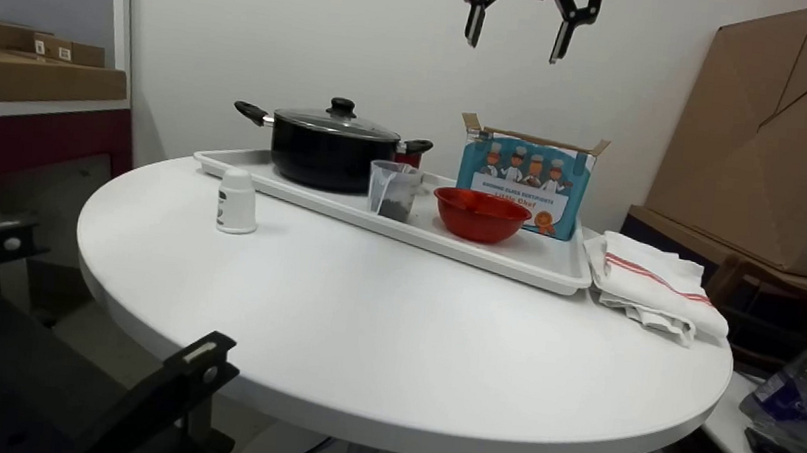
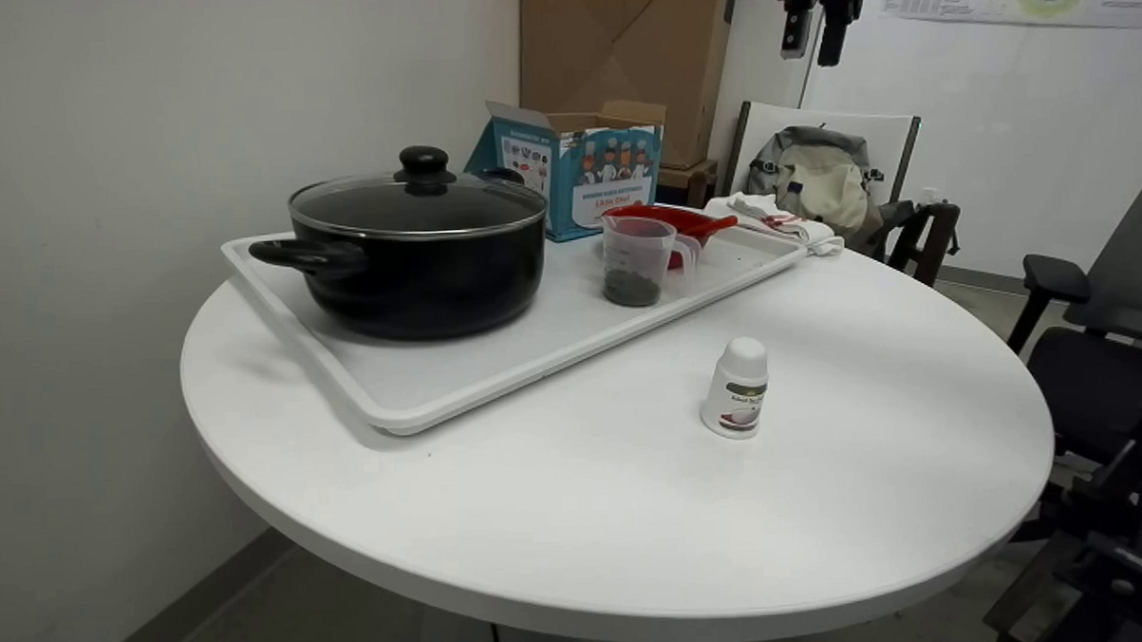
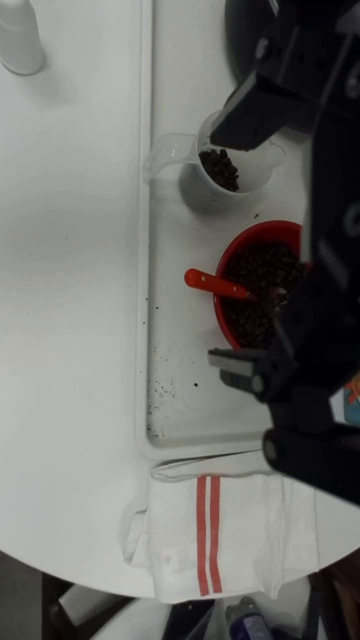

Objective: Use the spoon to scoop some of the contents of the red bowl and put them in the colourless container

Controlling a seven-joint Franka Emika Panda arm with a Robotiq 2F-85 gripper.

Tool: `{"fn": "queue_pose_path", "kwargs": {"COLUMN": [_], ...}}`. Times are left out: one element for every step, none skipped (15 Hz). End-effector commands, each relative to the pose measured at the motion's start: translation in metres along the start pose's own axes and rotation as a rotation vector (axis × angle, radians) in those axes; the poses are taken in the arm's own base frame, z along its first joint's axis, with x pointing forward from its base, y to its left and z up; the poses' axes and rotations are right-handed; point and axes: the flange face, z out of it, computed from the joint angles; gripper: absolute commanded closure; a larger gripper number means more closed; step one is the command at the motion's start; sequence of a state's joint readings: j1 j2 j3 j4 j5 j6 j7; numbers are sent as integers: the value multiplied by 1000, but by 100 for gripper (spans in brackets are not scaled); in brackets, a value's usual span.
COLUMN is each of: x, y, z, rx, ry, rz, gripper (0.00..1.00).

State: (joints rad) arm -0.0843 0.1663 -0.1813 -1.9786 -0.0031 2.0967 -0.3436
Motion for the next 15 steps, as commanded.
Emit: {"fn": "queue_pose_path", "kwargs": {"x": [32,39,44,51,57,63,68,74,79,84,88,91,94,98,101], "y": [11,13,15,15,16,15,15,13,10,7,5,2,0,-2,-3], "z": [20,28,32,41,46,54,60,67,74,83,90,98,104,110,116], "rx": [7,9,9,7,5,9,17,20,20,19,19,17,16,18,20], "ry": [-12,-18,-23,-29,-34,-38,-42,-47,-52,-64,-74,-84,-92,-99,-104], "rz": [25,28,29,30,31,33,34,38,39,36,34,32,27,24,24], "gripper": [0,0,0,0,0,0,0,0,0,0,0,0,0,0,0]}}
